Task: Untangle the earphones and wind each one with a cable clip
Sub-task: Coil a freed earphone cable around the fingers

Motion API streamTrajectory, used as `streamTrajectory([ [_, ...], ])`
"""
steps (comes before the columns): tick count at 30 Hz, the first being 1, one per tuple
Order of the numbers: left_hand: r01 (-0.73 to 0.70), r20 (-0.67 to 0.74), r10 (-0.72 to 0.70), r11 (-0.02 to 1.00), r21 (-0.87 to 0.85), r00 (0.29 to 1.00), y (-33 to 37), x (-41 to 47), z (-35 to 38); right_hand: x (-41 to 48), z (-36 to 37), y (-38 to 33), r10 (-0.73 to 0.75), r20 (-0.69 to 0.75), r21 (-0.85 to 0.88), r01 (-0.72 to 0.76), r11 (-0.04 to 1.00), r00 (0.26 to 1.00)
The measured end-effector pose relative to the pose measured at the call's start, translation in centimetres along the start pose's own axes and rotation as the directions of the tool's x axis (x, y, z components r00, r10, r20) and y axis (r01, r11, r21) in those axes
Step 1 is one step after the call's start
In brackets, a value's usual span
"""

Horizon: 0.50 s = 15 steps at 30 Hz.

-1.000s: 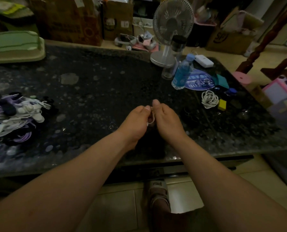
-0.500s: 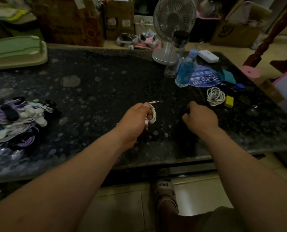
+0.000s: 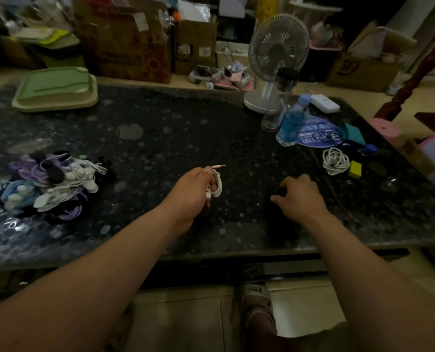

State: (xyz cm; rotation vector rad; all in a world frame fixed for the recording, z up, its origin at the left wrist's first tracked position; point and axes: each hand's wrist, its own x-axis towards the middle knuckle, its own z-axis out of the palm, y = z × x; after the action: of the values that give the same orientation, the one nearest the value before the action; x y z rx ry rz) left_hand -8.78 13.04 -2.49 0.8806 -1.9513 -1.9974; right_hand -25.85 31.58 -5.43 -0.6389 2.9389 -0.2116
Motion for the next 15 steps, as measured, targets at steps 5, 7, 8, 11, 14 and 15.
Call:
streamTrajectory([
  [5, 0.007, 0.013, -0.007, 1.0, -0.016, 1.0, 0.4, 0.1, -0.5, -1.6, -2.2, -3.2, 0.0, 0.185, 0.62, -0.117, 0.776, 0.983],
  [7, 0.015, 0.004, -0.015, 0.999, -0.031, 1.0, 0.5, 0.3, -0.7, -3.6, -3.1, -6.0, -0.123, 0.343, 0.848, -0.25, 0.467, 0.931],
  [8, 0.025, -0.004, -0.025, 0.999, -0.04, 1.0, 0.6, 0.4, -0.8, -4.4, -3.5, -7.1, -0.185, 0.37, 0.894, -0.294, 0.338, 0.91],
  [11, 0.039, -0.009, -0.04, 0.996, -0.08, 0.999, 0.8, 0.7, -1.0, -6.1, -4.4, -9.0, -0.298, 0.367, 0.93, -0.357, 0.091, 0.881],
  [14, -0.007, 0.018, 0.008, 0.996, -0.094, 1.0, 0.8, 0.7, -0.8, -6.9, -4.4, -9.5, -0.376, 0.397, 0.91, -0.413, 0.039, 0.837],
  [15, -0.028, 0.023, 0.03, 0.995, -0.091, 0.999, 0.8, 0.6, -0.7, -7.1, -4.3, -9.7, -0.395, 0.41, 0.899, -0.436, 0.025, 0.822],
])
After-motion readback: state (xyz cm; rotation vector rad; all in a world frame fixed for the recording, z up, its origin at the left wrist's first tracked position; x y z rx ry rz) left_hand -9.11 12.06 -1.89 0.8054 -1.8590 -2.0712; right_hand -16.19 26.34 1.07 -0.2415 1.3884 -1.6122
